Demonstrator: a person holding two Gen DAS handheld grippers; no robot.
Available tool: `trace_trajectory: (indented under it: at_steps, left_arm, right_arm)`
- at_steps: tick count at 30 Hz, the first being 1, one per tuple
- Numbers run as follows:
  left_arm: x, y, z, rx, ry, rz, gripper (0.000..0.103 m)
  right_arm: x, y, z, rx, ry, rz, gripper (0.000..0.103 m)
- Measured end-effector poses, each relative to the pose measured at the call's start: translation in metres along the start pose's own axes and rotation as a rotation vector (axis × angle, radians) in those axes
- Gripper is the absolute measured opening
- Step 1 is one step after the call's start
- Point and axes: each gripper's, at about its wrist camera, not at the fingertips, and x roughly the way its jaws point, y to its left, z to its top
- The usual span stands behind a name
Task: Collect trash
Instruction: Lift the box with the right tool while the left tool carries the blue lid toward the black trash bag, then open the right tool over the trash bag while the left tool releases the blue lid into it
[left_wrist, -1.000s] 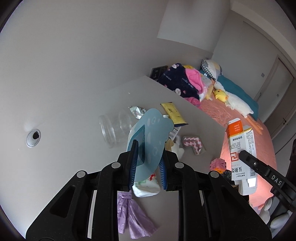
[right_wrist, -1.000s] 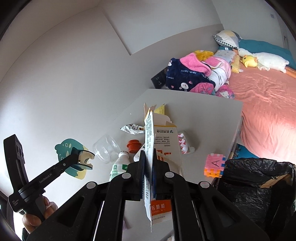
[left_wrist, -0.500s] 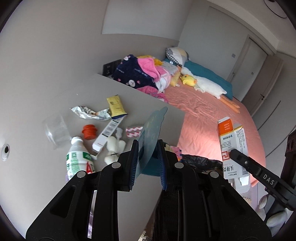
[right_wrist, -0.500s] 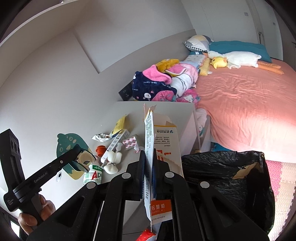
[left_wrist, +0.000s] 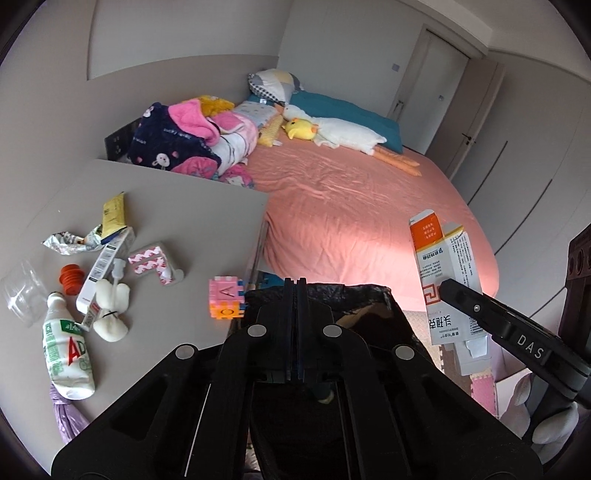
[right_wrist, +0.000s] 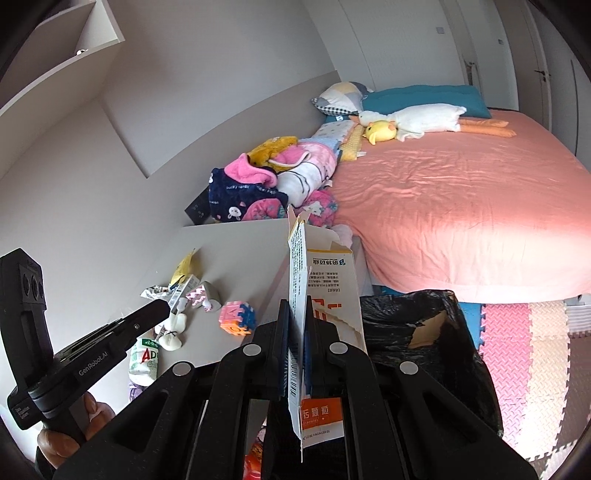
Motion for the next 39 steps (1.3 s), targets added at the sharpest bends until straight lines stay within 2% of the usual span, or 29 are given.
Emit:
trace_trajectory:
  at_steps: [2, 3, 4, 5, 6, 7, 8, 12, 17, 35, 39]
  left_arm:
    - [0.004, -0.003, 0.001, -0.014, 0.004, -0.009, 0.0]
    - [0.008, -0.006, 0.002, -0.005, 0.018, -0.002, 0.0]
    - [0.012, -0.009, 0.003, 0.005, 0.033, 0.008, 0.001]
    - [0.015, -0.01, 0.003, 0.009, 0.046, 0.018, 0.014]
    - [0.018, -0.01, 0.003, 0.003, 0.056, 0.024, 0.057]
    - [0.018, -0.009, 0.002, -0.009, 0.045, 0.025, 0.082]
    - [0.014, -0.009, 0.001, -0.014, 0.006, 0.011, 0.095]
    - [0.012, -0.016, 0.003, 0.03, -0.011, 0.029, 0.095]
    - [0.017, -0.012, 0.004, 0.011, 0.012, 0.029, 0.095]
    - [0.012, 0.001, 0.003, -0.018, 0.016, 0.053, 0.095]
    - [0.007, 0.011, 0.001, -0.035, 0.016, 0.078, 0.095]
  right_arm:
    - [0.002, -0.007, -0.001, -0.002, 0.033, -0.039, 0.016]
    - [0.002, -0.01, -0.003, 0.004, 0.036, -0.068, 0.033]
    - [0.001, -0.014, -0.004, 0.013, 0.025, -0.078, 0.045]
    - [0.0, -0.017, -0.005, 0.02, 0.021, -0.089, 0.047]
    - [0.0, -0.02, -0.006, 0.029, 0.023, -0.097, 0.049]
    - [0.001, -0.022, -0.006, 0.035, 0.026, -0.1, 0.05]
    - [0.002, -0.024, -0.006, 0.037, 0.028, -0.104, 0.05]
    - [0.003, -0.028, -0.005, 0.038, 0.025, -0.115, 0.05]
    - [0.003, -0.025, -0.003, 0.032, 0.017, -0.111, 0.05]
    - [0.008, -0.012, 0.0, 0.013, 0.028, -0.088, 0.05]
    - [0.016, -0.001, -0.001, -0.003, 0.04, -0.061, 0.057]
